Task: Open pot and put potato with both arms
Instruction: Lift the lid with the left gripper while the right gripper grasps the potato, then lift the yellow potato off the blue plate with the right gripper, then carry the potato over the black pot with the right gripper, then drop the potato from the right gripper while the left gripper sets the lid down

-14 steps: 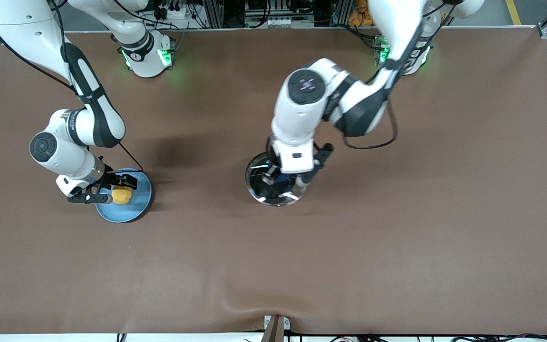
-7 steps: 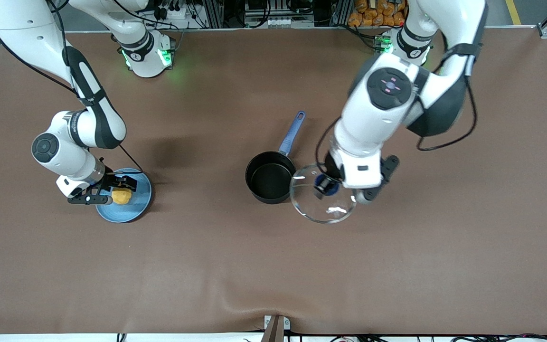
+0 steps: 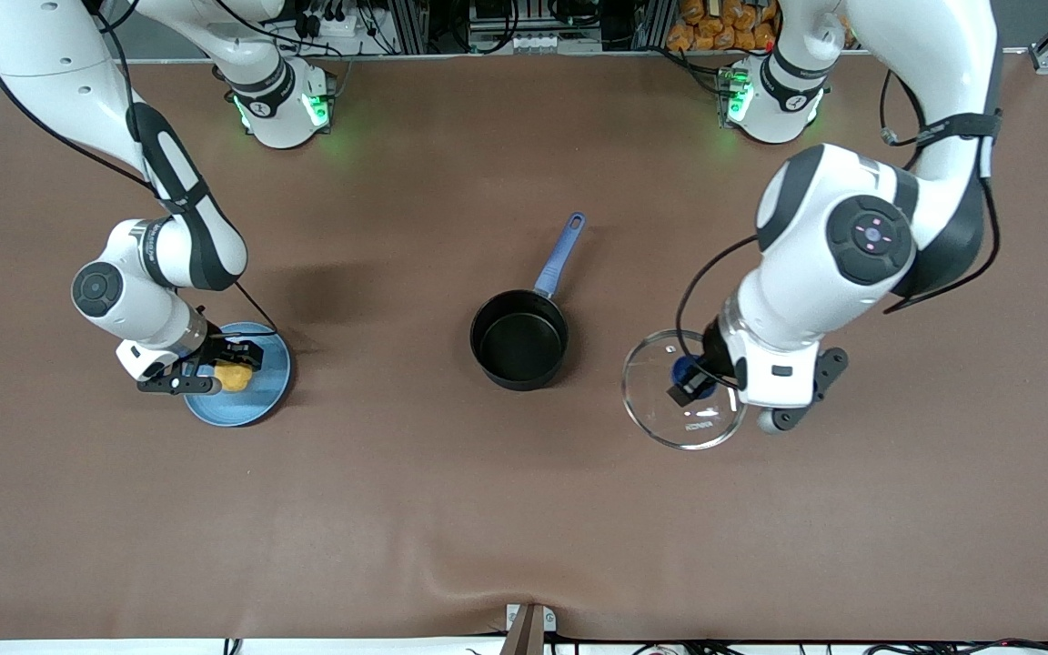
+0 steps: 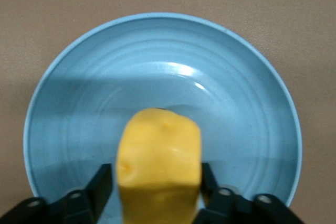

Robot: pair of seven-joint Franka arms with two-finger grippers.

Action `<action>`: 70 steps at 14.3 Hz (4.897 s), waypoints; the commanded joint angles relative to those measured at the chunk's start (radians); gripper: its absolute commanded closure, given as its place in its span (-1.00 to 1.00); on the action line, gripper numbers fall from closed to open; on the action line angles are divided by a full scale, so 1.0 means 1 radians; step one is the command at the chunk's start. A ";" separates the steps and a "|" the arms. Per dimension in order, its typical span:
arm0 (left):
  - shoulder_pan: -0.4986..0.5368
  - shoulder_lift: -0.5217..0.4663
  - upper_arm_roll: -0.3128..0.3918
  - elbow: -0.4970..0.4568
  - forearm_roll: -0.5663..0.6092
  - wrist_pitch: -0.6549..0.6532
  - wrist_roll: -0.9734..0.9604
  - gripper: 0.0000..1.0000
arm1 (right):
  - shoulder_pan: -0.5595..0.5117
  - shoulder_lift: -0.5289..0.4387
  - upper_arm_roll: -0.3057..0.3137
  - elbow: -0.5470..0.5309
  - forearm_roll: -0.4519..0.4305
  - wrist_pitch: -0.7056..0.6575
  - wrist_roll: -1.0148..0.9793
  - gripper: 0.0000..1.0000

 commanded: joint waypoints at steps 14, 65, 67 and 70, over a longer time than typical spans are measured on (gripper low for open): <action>0.173 -0.025 -0.008 -0.040 -0.017 -0.095 0.418 1.00 | -0.023 -0.282 0.017 0.228 -0.023 -0.559 -0.062 0.90; 0.316 -0.309 -0.024 -0.665 0.027 0.298 0.790 -1.00 | 0.772 0.380 0.000 0.713 -0.070 -0.234 0.794 -0.03; 0.317 -0.310 -0.028 -0.617 0.027 0.243 0.790 -1.00 | 0.772 0.380 0.000 0.713 -0.070 -0.236 0.794 -0.23; 0.316 -0.329 -0.037 -0.502 0.029 0.131 0.787 -1.00 | 0.767 0.376 0.000 0.713 -0.069 -0.236 0.794 -0.80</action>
